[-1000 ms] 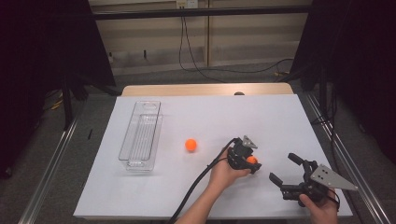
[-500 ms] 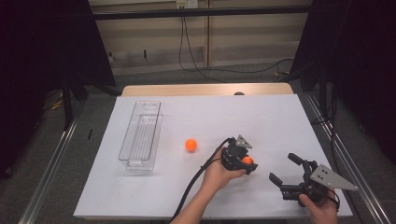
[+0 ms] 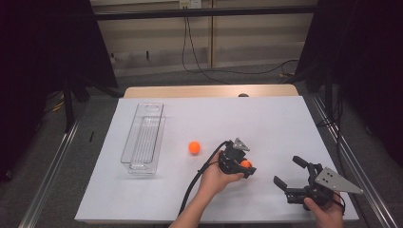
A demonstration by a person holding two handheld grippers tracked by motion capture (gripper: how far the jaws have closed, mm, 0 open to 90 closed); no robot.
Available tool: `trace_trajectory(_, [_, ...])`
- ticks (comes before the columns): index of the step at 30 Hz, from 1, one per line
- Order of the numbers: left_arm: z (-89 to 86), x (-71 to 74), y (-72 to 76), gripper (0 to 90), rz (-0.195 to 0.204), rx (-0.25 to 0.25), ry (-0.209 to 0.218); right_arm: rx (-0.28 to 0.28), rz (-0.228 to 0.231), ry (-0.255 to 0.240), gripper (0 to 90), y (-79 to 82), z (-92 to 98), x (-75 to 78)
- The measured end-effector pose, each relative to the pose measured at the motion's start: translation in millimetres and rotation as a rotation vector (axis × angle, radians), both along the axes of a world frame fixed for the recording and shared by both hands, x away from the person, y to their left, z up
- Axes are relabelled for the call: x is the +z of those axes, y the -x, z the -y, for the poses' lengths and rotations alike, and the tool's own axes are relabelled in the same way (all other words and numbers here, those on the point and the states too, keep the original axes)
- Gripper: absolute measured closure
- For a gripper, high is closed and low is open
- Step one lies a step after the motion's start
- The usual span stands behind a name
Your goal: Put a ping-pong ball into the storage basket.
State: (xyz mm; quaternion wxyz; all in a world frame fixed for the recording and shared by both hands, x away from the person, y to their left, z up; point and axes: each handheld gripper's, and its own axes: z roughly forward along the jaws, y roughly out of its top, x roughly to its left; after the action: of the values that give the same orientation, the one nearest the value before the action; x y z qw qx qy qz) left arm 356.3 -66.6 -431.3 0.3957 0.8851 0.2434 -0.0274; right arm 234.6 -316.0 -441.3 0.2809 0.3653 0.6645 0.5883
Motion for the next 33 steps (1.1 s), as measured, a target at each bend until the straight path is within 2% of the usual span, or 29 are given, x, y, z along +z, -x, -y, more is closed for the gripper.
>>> trace_trajectory(16, [-10.8,1.8,-3.8,50.8,-0.023,0.018,-0.001,0.001,0.000,0.003,1.7,-0.1,-0.3,-0.1])
trace_trajectory(33, [-21.7,5.3,-5.9,50.8,-0.023,0.032,0.004,0.004,-0.001,0.006,1.7,-0.8,-1.1,-0.4])
